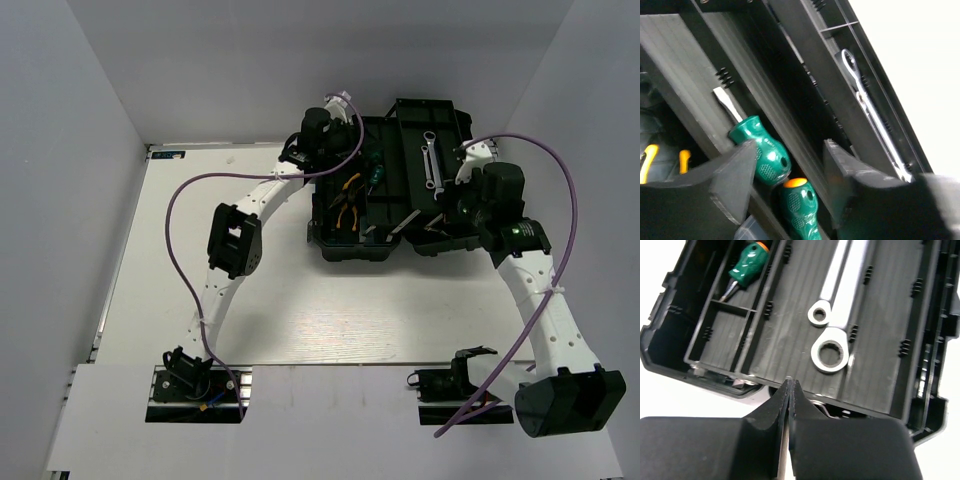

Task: Sort the tools into containers

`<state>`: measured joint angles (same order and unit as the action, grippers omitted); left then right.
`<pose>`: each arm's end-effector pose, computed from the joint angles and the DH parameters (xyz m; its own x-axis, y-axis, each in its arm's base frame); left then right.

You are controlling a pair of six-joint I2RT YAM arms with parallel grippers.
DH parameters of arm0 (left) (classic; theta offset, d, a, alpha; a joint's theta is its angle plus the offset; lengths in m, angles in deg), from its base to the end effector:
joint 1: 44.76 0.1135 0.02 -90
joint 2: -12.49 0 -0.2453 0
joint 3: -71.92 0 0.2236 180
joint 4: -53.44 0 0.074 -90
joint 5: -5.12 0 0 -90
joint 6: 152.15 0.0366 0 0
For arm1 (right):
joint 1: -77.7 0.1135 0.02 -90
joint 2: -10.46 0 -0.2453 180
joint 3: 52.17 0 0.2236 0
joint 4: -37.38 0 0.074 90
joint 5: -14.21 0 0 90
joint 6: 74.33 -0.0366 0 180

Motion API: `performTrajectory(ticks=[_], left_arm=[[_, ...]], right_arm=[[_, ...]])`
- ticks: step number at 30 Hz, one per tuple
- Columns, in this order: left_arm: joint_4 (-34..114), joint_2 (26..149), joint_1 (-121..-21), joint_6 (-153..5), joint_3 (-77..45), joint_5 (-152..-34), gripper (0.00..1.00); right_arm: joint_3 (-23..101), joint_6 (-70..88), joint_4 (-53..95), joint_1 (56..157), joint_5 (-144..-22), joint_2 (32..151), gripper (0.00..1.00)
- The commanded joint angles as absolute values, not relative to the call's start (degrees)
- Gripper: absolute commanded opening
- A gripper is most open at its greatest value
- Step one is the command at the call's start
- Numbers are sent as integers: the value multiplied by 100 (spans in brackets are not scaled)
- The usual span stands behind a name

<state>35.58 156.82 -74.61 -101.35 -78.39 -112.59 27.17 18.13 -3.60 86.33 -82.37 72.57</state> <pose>0.4649 -0.2864 0.2579 -0.6663 -0.2628 -0.6978 0.5345 0.4843 -0.6927 0.2167 0.0371 0.3521 -0.3870 -0.1019 -0.9164 -0.2696 0.9629 0.0068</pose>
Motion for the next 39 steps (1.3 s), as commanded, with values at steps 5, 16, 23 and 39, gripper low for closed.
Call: performTrajectory(ticks=[5, 16, 23, 39], left_arm=[[3189, 13709, -7491, -9239, -7191, -10775, 16], [2446, 10320, -7298, -8905, -2329, -8596, 79], [2441, 9635, -7113, -8685, -1063, -8576, 87], [2881, 10503, -6893, -8536, -1150, -9912, 90]], right_arm=[[2879, 1787, -69, 8474, -7597, 7049, 15], [3511, 2174, -323, 7588, -5953, 7664, 26], [3960, 2033, -780, 6505, -7056, 8541, 45], [5155, 2631, -518, 6162, -8853, 10617, 74]])
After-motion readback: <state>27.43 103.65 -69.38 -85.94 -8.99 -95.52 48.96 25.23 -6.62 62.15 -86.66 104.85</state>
